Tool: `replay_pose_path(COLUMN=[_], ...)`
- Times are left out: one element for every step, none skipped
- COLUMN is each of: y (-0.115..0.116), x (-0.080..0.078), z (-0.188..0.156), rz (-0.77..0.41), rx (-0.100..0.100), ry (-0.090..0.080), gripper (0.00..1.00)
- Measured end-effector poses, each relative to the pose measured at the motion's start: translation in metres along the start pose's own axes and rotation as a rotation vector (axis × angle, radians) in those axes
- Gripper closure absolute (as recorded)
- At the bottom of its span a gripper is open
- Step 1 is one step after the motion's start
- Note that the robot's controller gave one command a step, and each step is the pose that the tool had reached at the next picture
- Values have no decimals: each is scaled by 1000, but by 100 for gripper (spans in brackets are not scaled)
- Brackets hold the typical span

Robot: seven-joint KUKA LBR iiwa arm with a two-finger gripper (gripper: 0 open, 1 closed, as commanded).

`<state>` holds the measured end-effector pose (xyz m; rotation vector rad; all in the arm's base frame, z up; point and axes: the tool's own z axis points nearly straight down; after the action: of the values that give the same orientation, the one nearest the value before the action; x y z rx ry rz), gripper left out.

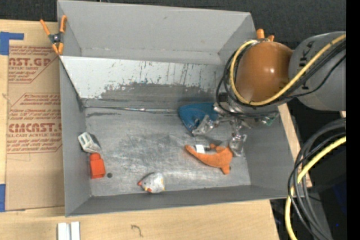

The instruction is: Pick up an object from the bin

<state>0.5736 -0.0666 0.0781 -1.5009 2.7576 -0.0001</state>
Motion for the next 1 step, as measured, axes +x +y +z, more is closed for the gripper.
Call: replay_pose_path(y=[2], x=[-10], z=[3], rz=[-7], rx=[0], ry=[0], gripper=[0])
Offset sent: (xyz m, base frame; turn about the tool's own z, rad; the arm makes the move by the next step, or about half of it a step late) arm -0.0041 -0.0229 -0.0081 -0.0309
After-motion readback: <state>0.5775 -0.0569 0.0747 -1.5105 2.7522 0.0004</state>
